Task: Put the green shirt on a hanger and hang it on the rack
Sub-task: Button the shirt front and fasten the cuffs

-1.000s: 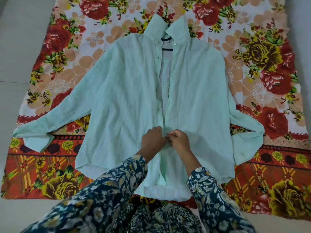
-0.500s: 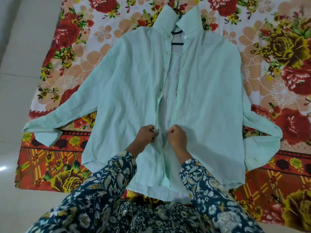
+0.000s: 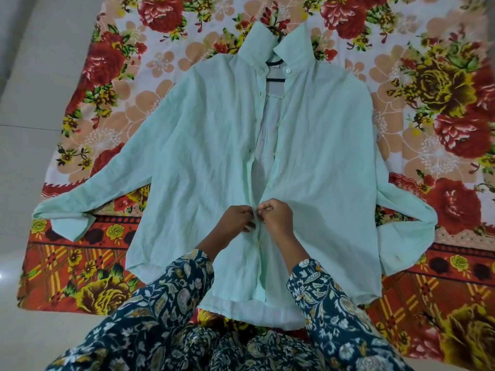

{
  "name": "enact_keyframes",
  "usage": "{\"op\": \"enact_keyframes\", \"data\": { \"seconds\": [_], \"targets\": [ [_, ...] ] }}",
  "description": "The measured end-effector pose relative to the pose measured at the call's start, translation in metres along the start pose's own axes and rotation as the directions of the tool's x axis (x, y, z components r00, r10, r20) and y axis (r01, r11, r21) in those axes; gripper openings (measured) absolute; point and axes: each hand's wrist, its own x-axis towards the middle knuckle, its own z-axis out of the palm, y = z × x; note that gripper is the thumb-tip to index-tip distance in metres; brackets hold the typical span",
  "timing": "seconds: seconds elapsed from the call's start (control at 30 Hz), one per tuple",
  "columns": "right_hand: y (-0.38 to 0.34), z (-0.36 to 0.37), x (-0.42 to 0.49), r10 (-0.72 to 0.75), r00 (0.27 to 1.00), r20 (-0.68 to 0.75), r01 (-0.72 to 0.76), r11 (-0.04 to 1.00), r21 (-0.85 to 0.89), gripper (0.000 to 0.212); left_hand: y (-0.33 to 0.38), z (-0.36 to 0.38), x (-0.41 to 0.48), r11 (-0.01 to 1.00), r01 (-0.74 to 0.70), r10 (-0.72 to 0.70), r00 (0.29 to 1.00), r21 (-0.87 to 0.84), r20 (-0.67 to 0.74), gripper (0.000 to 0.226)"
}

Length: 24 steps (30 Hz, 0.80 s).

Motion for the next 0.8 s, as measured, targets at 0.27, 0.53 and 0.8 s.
{"op": "enact_keyframes", "data": {
  "seconds": [0.27,0.53,0.8],
  "targets": [
    [-0.001,-0.002,-0.006,-0.03,1.0,-0.007,0.03,0.999,0.025,0.021,0.012,0.002,0.007,0.91,-0.126,0.17,0.983,0.395,-0.076,0.018],
    [0.005,-0.006,-0.002,-0.037,0.998,-0.058,0.037,0.999,0.002,0.016,0.014,-0.004,0.017,0.928,-0.133,0.119,0.991,0.349,0.059,0.02],
    [-0.007,-0.025,0.025,-0.05,0.994,-0.102,0.045,0.997,-0.058,0.013,0.039,-0.002,0.034,0.783,-0.064,0.208,0.964,0.619,-0.163,0.025]
  ]
}}
